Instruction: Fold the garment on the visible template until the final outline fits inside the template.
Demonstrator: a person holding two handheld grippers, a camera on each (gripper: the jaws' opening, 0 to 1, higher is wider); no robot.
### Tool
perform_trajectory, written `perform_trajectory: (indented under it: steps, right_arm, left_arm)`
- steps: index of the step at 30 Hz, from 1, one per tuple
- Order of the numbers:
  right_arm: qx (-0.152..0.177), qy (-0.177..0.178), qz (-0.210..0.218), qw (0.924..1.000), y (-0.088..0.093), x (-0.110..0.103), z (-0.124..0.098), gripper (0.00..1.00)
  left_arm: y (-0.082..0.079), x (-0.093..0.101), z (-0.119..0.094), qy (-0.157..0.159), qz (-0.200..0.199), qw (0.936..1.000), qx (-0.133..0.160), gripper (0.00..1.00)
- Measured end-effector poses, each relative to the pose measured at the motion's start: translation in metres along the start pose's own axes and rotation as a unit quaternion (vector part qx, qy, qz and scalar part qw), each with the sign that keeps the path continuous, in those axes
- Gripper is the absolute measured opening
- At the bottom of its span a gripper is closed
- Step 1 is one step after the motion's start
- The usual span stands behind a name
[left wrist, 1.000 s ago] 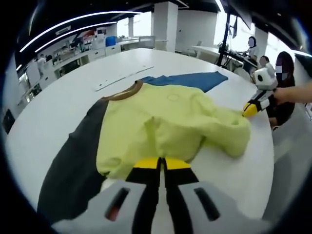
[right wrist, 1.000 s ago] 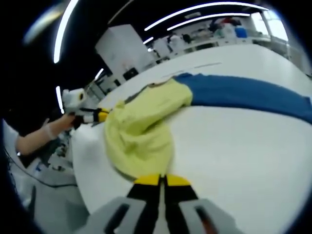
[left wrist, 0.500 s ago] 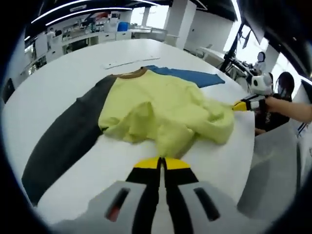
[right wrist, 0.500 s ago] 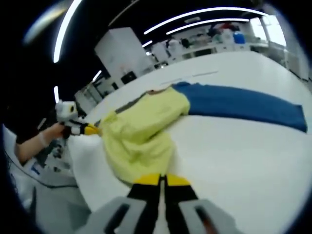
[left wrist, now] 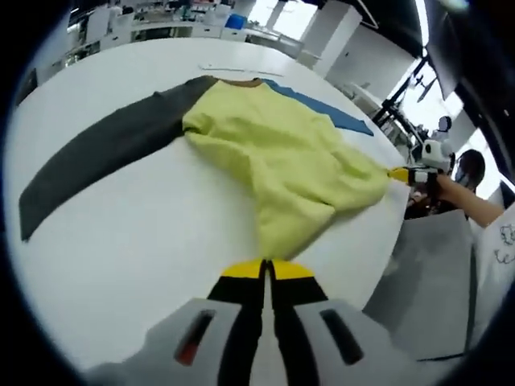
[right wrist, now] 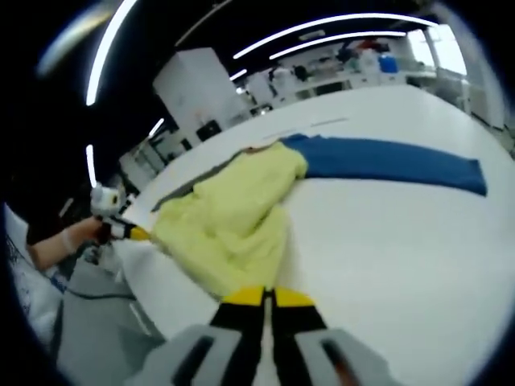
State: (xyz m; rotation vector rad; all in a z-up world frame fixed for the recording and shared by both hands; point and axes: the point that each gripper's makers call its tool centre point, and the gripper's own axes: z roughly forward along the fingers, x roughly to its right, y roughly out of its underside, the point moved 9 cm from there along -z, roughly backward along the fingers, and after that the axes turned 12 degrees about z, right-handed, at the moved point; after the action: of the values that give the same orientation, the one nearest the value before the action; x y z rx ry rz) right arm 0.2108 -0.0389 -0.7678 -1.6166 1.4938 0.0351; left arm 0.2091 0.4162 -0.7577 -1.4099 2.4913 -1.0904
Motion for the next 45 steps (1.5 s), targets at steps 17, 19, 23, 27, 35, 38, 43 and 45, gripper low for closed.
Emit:
perform_trajectory:
  steps: [17,19,23,27,35,38,43,45]
  right_arm:
    - [-0.002,-0.005,0.013,0.9999,0.017,-0.006,-0.015,0.0]
    - [-0.005,-0.004,0.014,0.9999,0.02,-0.005,-0.016,0.0]
    - [-0.009,0.0,0.022,0.9997,0.027,-0.001,-0.017,0.0]
    - [-0.014,0.006,0.026,0.9995,0.032,0.001,-0.015,0.0]
    - [-0.02,0.014,0.023,0.9994,0.032,0.002,-0.013,0.0]
    - [-0.018,0.011,0.019,0.9996,0.027,-0.003,-0.016,0.0]
    - [-0.006,0.003,0.026,0.9996,0.017,-0.007,-0.022,0.0]
    - [-0.005,0.002,0.028,0.9996,0.017,-0.008,-0.022,0.0]
  left_arm:
    - [0.021,0.004,-0.021,0.008,-0.07,0.9975,-0.005,0.0]
    - [0.026,0.005,-0.02,0.008,-0.071,0.9973,-0.012,0.0]
    - [0.034,0.01,-0.018,0.011,-0.079,0.9966,-0.02,0.0]
    - [0.04,0.014,-0.015,0.013,-0.084,0.996,-0.026,0.0]
    - [0.043,0.015,-0.014,0.014,-0.098,0.9947,-0.027,0.0]
    - [0.039,0.019,-0.02,0.012,-0.099,0.9948,-0.018,0.0]
    - [0.032,0.024,-0.026,0.014,-0.111,0.9938,-0.003,0.0]
    - [0.033,0.025,-0.026,0.016,-0.122,0.9924,-0.006,0.0]
